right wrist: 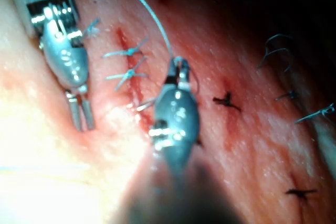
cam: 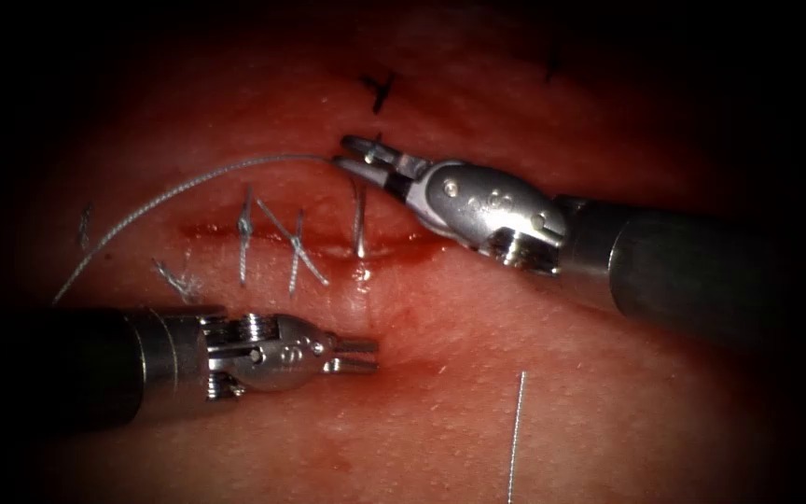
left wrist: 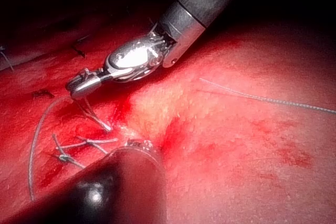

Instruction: Wound Closure

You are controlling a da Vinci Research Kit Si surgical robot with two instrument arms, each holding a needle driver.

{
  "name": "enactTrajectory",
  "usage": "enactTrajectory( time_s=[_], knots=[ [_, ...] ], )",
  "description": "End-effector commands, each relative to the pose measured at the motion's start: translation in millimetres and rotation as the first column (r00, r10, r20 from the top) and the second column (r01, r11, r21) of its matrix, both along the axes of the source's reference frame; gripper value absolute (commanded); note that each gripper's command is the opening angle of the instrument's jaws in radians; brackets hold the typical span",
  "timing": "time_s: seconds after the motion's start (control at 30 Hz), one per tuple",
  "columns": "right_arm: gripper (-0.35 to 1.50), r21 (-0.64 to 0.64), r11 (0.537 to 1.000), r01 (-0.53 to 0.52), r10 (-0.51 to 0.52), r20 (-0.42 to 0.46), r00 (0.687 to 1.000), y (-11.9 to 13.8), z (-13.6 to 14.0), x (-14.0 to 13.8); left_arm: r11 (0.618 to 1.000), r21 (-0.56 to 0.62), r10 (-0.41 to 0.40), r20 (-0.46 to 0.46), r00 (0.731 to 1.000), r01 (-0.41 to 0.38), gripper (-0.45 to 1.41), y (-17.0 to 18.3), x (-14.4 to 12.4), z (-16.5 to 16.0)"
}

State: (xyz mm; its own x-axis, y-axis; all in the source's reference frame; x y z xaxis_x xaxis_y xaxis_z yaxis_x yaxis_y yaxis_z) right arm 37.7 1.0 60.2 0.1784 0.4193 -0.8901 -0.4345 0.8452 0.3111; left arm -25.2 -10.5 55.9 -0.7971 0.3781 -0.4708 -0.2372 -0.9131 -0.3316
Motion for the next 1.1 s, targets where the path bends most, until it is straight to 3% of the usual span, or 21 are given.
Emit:
enactTrajectory(
  time_s=[0.03, 0.33, 0.8, 1.1],
  knots=[
    [-0.35, 0.022, 1.0, 0.002, -0.002, -0.001, 1.0, 1.0, 0.3, 0.9, 1.0, -0.002, 0.001, 0.001, 1.0, -0.001, 0.0, 0.2, -0.6, 0.5],
    [-0.35, 0.231, 0.971, 0.062, -0.053, -0.047, 0.997, 2.1, 0.6, 0.7, 1.0, -0.004, 0.012, 0.004, 1.0, -0.012, 0.0, -0.5, 0.4, 0.5],
    [-0.35, 0.281, 0.936, 0.212, -0.165, -0.182, 0.969, 2.3, 1.0, 0.4, 1.0, -0.002, 0.028, 0.014, 0.999, -0.028, 0.0, -0.6, 2.3, 0.2],
    [-0.35, 0.483, 0.851, 0.208, -0.101, -0.237, 0.966, 2.5, 0.9, 0.0, 0.999, -0.004, 0.032, 0.017, 0.999, -0.032, -0.01, -0.2, 2.5, 0.7]
  ],
)
